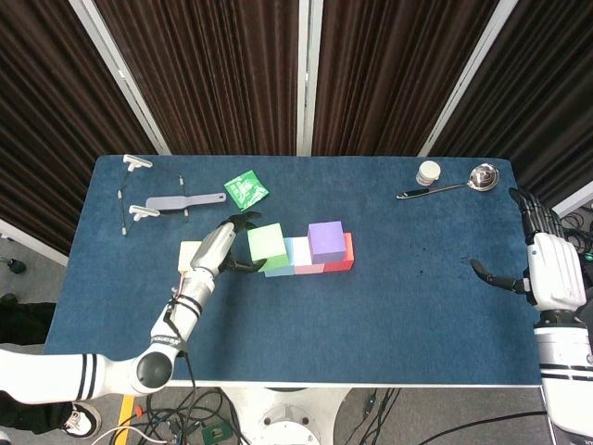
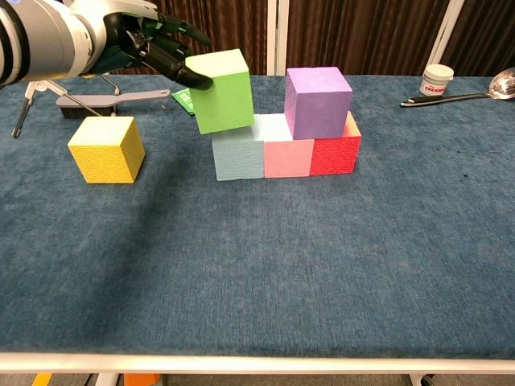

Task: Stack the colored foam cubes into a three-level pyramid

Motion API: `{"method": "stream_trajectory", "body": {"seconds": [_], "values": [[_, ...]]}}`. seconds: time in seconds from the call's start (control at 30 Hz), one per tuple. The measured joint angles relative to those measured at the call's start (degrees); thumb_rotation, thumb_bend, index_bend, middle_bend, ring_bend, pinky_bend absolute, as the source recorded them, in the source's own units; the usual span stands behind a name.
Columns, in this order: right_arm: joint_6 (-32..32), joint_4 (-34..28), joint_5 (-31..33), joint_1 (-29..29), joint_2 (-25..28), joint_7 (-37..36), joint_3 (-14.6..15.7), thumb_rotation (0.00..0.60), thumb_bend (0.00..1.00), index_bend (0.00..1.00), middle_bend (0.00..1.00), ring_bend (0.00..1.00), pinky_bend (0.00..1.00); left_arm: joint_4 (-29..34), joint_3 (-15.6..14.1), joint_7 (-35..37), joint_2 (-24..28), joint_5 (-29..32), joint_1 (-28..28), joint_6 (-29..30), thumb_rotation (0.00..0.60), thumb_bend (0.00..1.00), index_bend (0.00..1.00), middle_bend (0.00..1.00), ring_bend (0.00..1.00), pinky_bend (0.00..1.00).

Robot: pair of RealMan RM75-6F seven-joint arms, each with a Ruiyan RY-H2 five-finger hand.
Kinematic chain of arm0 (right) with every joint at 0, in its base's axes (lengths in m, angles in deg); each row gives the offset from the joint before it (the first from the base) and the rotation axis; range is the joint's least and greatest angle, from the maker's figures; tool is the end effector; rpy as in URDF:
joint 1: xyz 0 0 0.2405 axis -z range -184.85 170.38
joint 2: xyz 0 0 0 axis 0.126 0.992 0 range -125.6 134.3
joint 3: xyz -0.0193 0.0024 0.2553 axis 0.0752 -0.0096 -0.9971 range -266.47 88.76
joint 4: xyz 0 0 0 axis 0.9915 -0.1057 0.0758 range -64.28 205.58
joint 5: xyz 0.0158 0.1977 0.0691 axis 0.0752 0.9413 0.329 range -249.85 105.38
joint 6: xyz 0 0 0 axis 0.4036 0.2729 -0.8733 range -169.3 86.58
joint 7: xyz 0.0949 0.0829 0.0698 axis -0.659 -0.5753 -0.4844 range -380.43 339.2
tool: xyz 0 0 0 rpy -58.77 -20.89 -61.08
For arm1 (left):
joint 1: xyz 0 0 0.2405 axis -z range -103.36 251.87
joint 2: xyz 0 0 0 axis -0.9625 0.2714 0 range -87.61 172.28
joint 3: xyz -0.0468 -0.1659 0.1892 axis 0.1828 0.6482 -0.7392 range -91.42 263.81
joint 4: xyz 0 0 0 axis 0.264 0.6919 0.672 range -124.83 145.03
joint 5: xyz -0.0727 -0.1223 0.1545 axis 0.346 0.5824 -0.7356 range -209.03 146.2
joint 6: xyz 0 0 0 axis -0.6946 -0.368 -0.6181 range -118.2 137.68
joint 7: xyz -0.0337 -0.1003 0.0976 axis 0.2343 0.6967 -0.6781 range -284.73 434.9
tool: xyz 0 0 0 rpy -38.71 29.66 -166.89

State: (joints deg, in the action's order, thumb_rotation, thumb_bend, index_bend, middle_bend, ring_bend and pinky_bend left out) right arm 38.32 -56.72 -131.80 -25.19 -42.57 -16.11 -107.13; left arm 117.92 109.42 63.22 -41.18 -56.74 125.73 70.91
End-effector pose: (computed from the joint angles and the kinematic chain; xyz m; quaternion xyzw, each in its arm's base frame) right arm -0.1776 -0.2557 0.2243 0.4927 -0.4649 0.4995 0.5400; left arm -0.0590 0.3442 0.0183 -0.5339 -0.6539 -0.4421 0.3031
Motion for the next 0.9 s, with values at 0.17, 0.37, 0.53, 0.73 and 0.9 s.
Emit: {"method": "stream_trajectory", "body": {"seconds": [0.17, 0.37, 0.53, 0.73, 0.9], "values": [[-0.2, 0.3, -0.2, 0.2, -0.1, -0.5, 0.3, 0.6, 0.1, 0.0, 0.02, 0.0, 0.0, -0.4, -0.2, 0.4, -0.4, -0.2, 0.2, -0.3, 0.6, 0.31, 0.16, 0.34, 0.03, 0.0], [-0.8, 1.1, -0.1, 0.3, -0.4, -1.2, 0.5, 0.6, 0.1, 0.0, 0.02, 0.0, 0.0, -1.7, -0.2, 0.4, -1.6, 0.0, 1.1, -0.8, 0.6, 0.31, 0.16, 0.34, 0.03, 0.0], [-1.0, 1.4, -0.5, 0.5, -0.4, -1.7, 0.7, 0.6, 0.1, 0.0, 0.02, 0.0, 0.0, -3.0, 0.0, 0.2, -2.4, 0.5, 2.0, -1.5, 0.6, 0.31, 0.16, 0.34, 0.03, 0.0], [-1.1, 1.8, -0.9, 0.9, -0.2, -2.5, 1.1, 0.6, 0.1, 0.0, 0.02, 0.0, 0.0, -4.5, 0.1, 0.3, -3.2, 1.1, 2.6, -1.9, 0.6, 0.31, 0.16, 0.34, 0.03, 0.0], [-1.4, 2.4, -1.1, 1.2, -0.3, -3.4, 1.3, 0.6, 0.1, 0.0, 0.02, 0.0, 0.0, -6.5, -0.1, 0.5, -3.9, 1.5, 2.9, -2.6, 0.6, 0.31, 0.16, 0.34, 0.03, 0.0]]}}
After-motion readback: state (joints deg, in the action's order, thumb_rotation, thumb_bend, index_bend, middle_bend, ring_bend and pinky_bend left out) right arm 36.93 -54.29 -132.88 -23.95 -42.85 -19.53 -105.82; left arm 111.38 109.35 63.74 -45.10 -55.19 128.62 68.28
